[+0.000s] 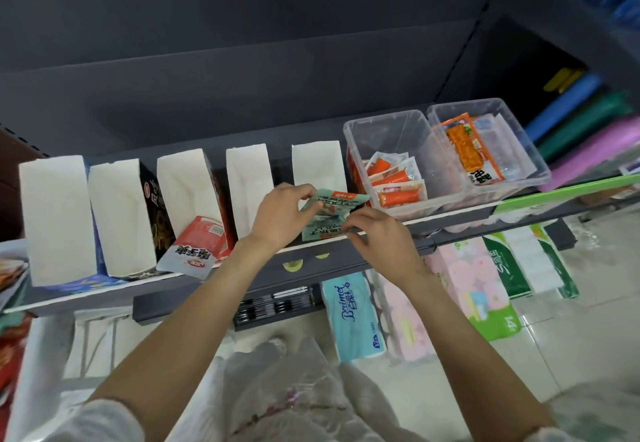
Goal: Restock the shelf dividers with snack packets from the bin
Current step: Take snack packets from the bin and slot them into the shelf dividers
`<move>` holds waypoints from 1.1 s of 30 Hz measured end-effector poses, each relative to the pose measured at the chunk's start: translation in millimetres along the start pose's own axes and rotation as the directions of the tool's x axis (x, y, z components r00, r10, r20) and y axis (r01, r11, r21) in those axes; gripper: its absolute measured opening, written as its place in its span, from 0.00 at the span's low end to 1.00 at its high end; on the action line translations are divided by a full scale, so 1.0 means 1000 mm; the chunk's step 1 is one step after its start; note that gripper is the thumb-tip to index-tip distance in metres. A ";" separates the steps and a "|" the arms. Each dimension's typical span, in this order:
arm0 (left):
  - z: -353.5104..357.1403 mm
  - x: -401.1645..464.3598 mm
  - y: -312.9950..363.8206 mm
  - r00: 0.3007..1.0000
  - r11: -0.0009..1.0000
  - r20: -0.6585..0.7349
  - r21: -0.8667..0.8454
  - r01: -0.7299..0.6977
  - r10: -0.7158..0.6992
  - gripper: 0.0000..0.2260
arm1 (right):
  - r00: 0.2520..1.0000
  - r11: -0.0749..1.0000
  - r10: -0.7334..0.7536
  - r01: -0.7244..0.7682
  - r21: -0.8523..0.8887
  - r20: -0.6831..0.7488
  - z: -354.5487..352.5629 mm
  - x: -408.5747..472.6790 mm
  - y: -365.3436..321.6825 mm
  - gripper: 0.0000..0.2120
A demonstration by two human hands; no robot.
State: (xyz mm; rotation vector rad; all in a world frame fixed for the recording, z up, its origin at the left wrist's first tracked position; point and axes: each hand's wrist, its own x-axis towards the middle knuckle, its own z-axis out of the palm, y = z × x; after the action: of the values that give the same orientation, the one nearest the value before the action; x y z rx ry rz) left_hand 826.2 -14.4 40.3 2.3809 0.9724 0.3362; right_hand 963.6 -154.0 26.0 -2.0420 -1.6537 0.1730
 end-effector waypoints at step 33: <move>-0.177 -0.268 -0.246 0.845 0.882 -0.283 -0.004 0.472 -0.453 0.10 | 0.784 0.934 -0.357 0.301 0.192 0.508 0.102 0.062 -0.297 0.10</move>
State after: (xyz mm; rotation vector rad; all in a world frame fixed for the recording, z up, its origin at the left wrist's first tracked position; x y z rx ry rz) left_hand 422.7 11.5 38.9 2.0925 1.6706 0.4609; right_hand 676.7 -24.7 85.6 -1.6727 -2.2579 0.7494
